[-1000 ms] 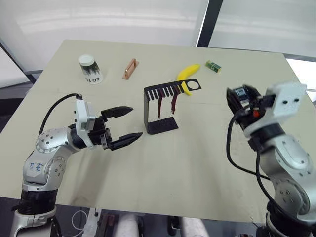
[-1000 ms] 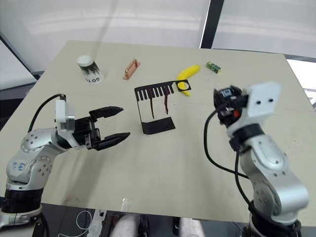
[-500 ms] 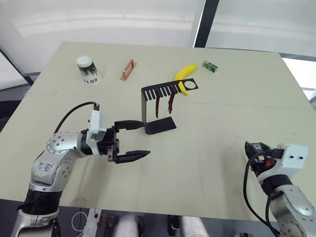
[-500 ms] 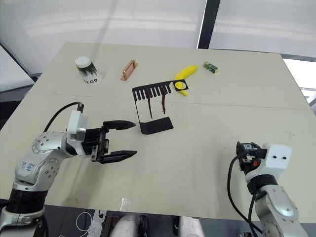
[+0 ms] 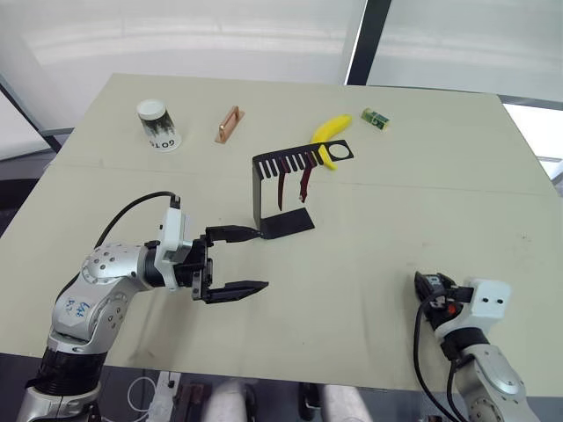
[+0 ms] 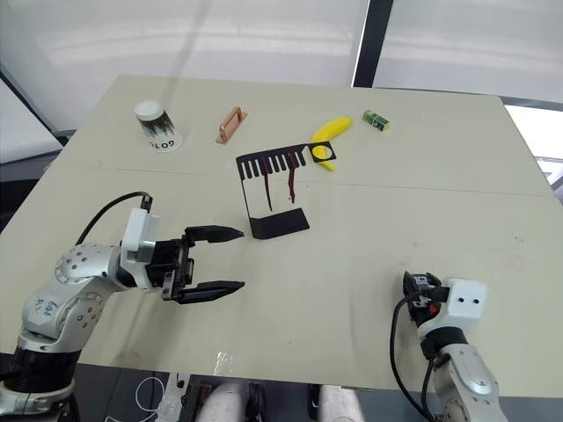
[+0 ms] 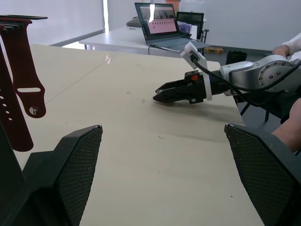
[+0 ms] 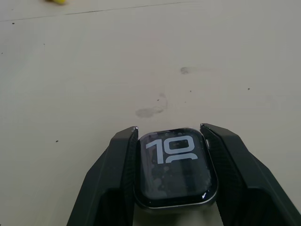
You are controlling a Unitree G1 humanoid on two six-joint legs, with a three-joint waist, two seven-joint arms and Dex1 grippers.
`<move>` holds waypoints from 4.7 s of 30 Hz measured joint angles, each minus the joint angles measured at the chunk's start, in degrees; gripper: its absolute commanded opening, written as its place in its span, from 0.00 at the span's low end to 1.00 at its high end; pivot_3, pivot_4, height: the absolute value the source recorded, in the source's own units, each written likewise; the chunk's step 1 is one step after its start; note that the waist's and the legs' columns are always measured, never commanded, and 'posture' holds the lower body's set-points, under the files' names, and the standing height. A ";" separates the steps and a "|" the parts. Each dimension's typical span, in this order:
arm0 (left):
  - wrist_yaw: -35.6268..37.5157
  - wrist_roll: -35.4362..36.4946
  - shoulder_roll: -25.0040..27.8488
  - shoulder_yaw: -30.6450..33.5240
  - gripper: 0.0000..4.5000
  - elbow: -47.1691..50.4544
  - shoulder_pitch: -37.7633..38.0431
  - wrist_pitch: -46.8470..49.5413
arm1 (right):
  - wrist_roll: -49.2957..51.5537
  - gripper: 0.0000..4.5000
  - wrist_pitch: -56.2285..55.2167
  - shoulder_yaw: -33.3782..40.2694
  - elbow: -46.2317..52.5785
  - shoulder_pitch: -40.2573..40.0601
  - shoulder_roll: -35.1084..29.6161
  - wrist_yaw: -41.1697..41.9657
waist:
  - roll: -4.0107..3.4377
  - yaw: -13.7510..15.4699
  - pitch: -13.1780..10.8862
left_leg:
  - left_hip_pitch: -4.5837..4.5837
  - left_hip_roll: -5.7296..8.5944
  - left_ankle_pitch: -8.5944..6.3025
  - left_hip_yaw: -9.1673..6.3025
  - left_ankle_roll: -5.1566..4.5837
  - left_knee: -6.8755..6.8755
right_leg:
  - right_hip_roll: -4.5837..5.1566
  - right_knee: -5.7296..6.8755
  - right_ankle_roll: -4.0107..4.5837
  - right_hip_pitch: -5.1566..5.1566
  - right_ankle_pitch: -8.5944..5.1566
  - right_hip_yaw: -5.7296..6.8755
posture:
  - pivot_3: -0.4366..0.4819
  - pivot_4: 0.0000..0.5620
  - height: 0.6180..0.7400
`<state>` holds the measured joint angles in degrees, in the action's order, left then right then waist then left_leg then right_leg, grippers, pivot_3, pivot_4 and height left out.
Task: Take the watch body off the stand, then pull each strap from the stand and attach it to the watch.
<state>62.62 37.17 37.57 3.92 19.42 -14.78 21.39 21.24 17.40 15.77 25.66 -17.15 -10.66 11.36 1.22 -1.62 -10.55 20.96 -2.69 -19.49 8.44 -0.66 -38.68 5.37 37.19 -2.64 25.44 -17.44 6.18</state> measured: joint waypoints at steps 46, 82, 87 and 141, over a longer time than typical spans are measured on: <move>-4.07 -12.05 6.49 20.38 1.00 -27.48 16.27 -20.15 | 9.52 0.99 -21.10 32.95 -16.85 -22.70 -25.17 41.41 | 0.02 0.14 0.01 | -0.88 -0.04 -0.62 0.04 -0.39 0.21 | 0.05 -0.40 0.02 -0.98 -0.02 0.08 | 0.48 0.27 0.91; -41.86 -24.08 -15.90 -3.06 1.00 17.19 21.65 -2.82 | 16.61 0.99 -26.02 13.39 -20.61 2.97 -26.60 54.30 | -0.23 1.76 0.07 | -1.80 -0.05 -0.52 0.08 0.04 0.62 | 0.00 -0.66 0.03 -1.76 -0.05 0.04 | 0.48 0.27 0.91; -49.26 -32.39 -23.04 -10.52 1.00 13.32 17.77 -3.24 | 17.04 0.99 -24.71 12.37 -19.89 3.28 -26.61 55.26 | -0.24 2.89 0.08 | -1.79 -0.04 -0.56 0.08 -0.04 0.57 | 0.00 -0.74 0.00 -1.78 -0.03 0.06 | 0.48 0.27 0.91; -70.53 -41.93 -42.54 -11.55 1.00 -8.99 -4.52 -1.74 | 16.84 0.99 -23.62 11.04 -15.02 -0.77 -24.41 55.75 | -0.20 3.11 0.06 | -1.76 -0.06 -0.55 0.06 -0.12 0.54 | -0.01 -0.76 -0.03 -1.79 -0.03 0.14 | 0.48 0.27 0.91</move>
<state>-7.91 -4.76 -4.97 -7.63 10.43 -19.30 19.65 38.08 -6.22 26.81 10.64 -17.92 -35.06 67.12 1.02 1.49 -10.49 19.20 -2.76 -20.04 8.50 -0.78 -38.13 5.36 36.43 -2.67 23.66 -17.47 6.33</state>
